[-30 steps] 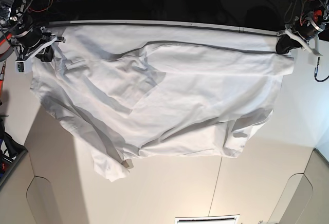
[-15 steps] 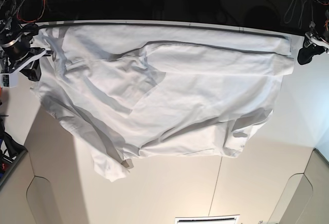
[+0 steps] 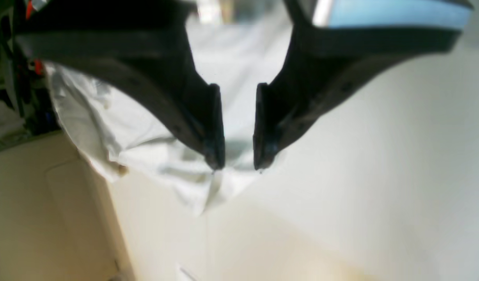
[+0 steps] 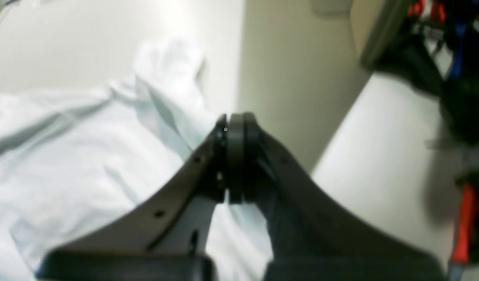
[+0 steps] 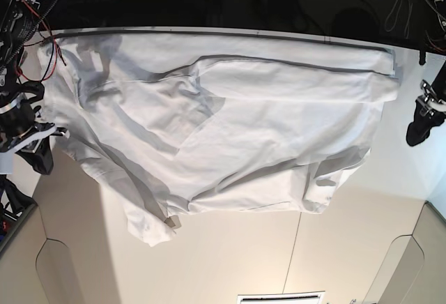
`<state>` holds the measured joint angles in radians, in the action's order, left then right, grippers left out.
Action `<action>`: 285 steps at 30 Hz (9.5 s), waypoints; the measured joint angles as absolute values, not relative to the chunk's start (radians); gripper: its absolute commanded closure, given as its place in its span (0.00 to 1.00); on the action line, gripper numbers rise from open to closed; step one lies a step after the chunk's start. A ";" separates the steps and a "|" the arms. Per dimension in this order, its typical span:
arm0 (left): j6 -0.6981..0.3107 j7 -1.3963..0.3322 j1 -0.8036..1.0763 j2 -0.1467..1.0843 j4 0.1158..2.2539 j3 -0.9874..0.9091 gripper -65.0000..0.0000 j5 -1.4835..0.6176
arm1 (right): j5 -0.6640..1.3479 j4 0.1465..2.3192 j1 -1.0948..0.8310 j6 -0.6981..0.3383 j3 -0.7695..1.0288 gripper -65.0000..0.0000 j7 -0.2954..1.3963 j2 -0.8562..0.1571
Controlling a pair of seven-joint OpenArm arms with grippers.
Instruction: Layout the t-shirt on the table in an organized manner, then fold the t-shirt properly
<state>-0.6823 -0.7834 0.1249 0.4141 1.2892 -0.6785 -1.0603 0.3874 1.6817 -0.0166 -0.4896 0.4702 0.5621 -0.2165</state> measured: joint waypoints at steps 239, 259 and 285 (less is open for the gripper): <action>-0.688 -0.625 -0.629 0.446 0.635 -0.060 1.00 -0.624 | 0.399 1.016 0.121 -0.599 -0.375 1.00 0.319 -0.096; -0.455 -0.252 -0.448 0.412 0.633 -0.060 1.00 -0.144 | 0.394 1.016 0.119 -0.599 -0.375 1.00 0.318 -0.097; -0.411 -0.073 -0.483 0.435 0.632 -0.061 1.00 -0.209 | 0.353 1.120 0.145 -0.574 -0.307 1.00 0.392 -0.099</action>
